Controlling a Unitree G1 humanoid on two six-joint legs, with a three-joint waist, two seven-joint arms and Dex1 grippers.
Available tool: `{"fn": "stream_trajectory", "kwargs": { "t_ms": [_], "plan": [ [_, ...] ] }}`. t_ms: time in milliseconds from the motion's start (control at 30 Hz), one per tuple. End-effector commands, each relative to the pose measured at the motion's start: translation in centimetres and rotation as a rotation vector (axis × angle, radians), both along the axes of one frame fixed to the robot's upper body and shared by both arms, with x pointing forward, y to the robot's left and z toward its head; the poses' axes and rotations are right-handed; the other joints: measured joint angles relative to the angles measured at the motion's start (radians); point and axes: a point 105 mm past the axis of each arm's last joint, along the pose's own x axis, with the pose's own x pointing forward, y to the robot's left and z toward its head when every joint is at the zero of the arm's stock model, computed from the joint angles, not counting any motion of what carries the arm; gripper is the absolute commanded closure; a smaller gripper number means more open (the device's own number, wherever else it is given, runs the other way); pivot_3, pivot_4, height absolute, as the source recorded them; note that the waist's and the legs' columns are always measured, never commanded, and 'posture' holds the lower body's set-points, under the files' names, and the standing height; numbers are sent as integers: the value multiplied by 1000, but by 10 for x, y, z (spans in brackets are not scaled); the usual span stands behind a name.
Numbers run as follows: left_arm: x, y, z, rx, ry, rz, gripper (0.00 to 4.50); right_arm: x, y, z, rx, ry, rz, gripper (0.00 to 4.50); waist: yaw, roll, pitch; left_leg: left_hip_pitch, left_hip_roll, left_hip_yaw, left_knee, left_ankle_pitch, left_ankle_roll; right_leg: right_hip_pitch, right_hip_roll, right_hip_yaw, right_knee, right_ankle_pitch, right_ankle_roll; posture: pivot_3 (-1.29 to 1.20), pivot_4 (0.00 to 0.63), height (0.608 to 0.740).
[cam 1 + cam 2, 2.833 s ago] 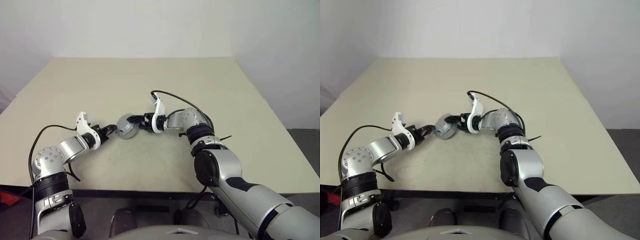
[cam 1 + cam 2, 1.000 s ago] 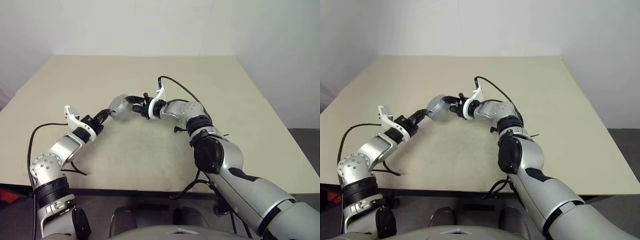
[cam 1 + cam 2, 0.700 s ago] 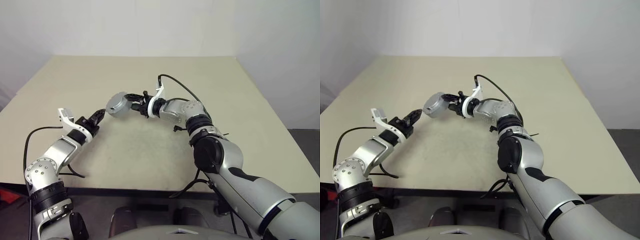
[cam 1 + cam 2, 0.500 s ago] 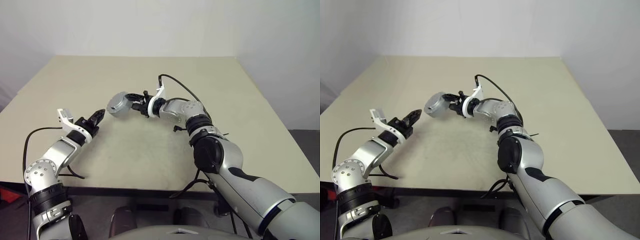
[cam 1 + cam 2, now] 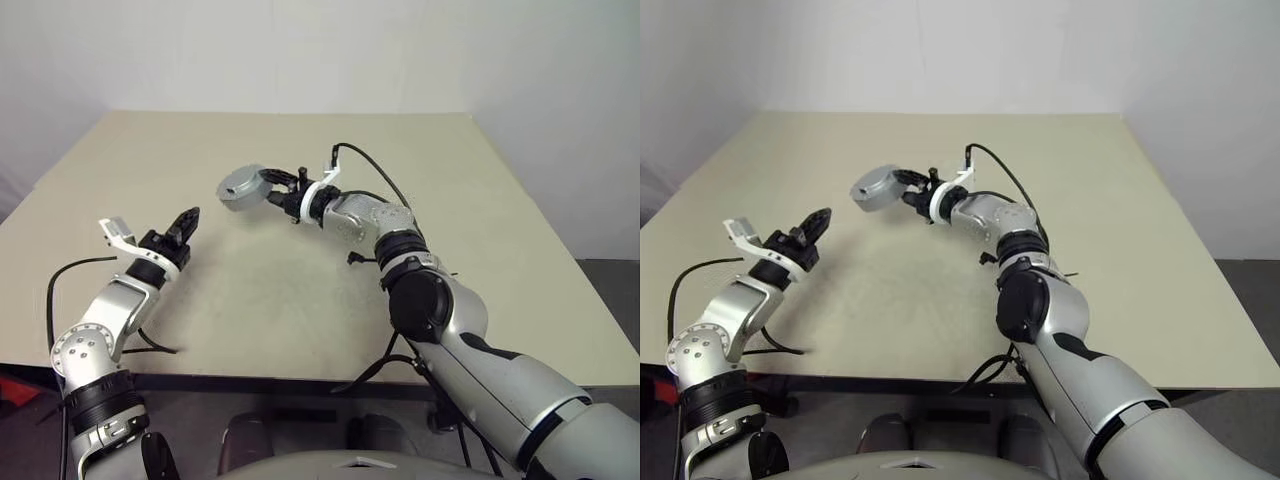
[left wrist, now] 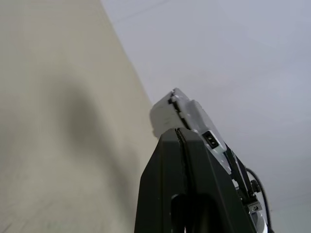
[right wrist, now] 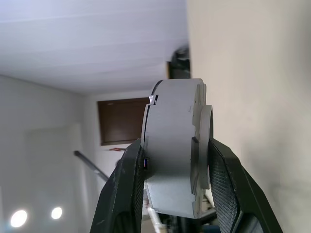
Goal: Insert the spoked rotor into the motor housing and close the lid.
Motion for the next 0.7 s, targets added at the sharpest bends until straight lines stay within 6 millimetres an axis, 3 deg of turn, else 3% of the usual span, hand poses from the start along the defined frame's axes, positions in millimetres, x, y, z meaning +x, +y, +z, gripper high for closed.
{"fn": "stream_trajectory", "kwargs": {
  "t_ms": [33, 267, 367, 700],
  "plan": [
    [0, 9, 11, -29, -51, 44, 4117, 3, 1, 43, 99, -91, 3, 2527, 0, 0, 0, 0, 0, 0, 0, 0, 0, 0, 0, 0, 0, 0, 0, 0, 0, 740],
    [1, 9, 17, -94, -90, 48, 2067, 0, 2, 45, 115, -87, 28, 2527, 2, -1, 0, 0, 0, 0, 0, 0, 0, 0, 0, 0, 0, 0, 0, 0, 0, 740],
    [-1, 2, 24, -233, -109, -18, 1123, -1, 3, 45, 115, -84, 33, 2527, 3, -1, 0, 0, 0, 0, 0, 0, 0, 0, 0, 0, 0, 0, 0, 0, 0, 740],
    [-8, -14, 38, -390, -153, -194, 1123, -12, 8, 54, 151, -118, 104, 2527, 8, -2, 0, 0, 0, 0, 1, 0, 0, 0, 0, 1, 2, 0, 1, 0, 0, 740]
  ]
}}
